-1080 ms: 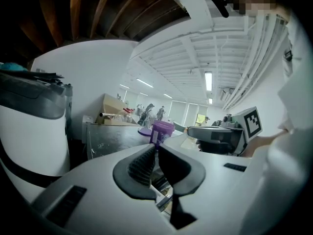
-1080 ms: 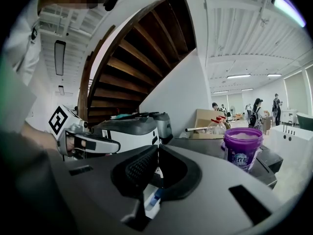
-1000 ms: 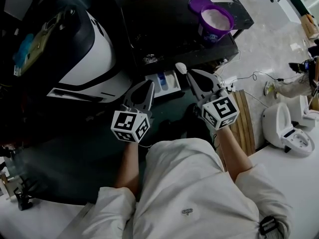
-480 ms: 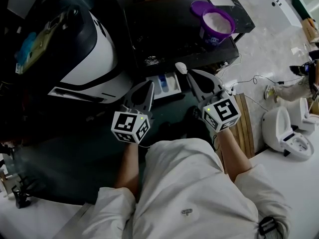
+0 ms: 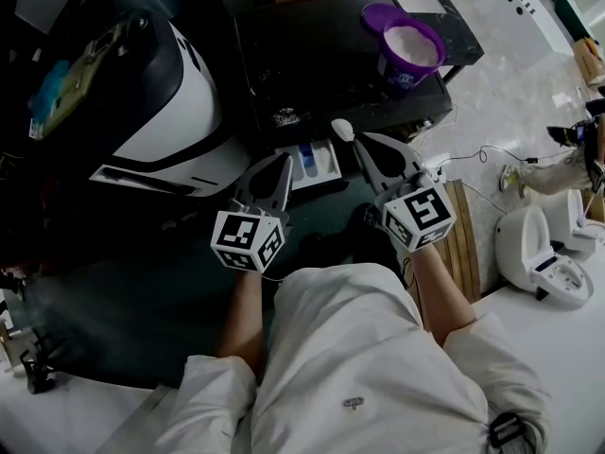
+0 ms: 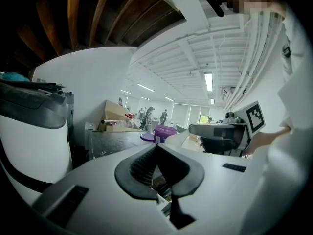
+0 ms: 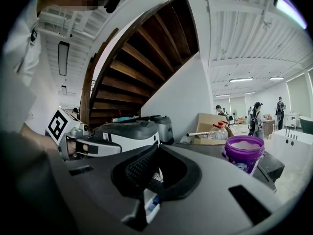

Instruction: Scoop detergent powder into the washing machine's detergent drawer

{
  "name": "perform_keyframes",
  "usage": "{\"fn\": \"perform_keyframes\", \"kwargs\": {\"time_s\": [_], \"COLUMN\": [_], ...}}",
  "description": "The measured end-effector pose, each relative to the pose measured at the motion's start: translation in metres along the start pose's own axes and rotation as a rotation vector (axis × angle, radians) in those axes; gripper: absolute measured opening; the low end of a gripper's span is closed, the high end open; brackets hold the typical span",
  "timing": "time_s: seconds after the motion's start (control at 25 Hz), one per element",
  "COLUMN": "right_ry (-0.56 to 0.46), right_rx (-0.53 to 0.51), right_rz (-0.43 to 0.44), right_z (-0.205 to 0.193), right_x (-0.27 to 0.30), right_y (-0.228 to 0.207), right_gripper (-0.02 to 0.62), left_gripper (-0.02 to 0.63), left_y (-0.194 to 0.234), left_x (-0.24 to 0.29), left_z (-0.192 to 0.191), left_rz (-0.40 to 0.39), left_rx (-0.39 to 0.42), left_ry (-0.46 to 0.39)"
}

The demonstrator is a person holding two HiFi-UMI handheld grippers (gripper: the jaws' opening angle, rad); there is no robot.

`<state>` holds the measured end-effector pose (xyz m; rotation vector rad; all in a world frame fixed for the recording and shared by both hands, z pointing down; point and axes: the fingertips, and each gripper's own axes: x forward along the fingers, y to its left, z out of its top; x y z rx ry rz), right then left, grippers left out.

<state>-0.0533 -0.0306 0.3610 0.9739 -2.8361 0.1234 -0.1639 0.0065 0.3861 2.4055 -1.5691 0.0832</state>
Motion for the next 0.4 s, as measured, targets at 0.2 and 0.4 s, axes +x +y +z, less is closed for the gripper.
{"fn": "perform_keyframes", "kwargs": {"time_s": [0.2, 0.4], "right_ry": [0.001, 0.005], "right_rx": [0.002, 0.001], "right_rz": [0.001, 0.002], "right_z": [-0.0017, -0.0029], "right_x": [-0.0002, -0.0003], "right_y": [-0.0013, -0.0033], "right_gripper": [0.009, 0.009], "left_gripper": [0.02, 0.02], "left_y": [-0.0009, -0.0025], "left_x": [0.0025, 0.0051], "left_z": [-0.0021, -0.0026], "left_rz": [0.001, -0.002], "left_rx": [0.001, -0.001], "left_ry": [0.006, 0.01]}}
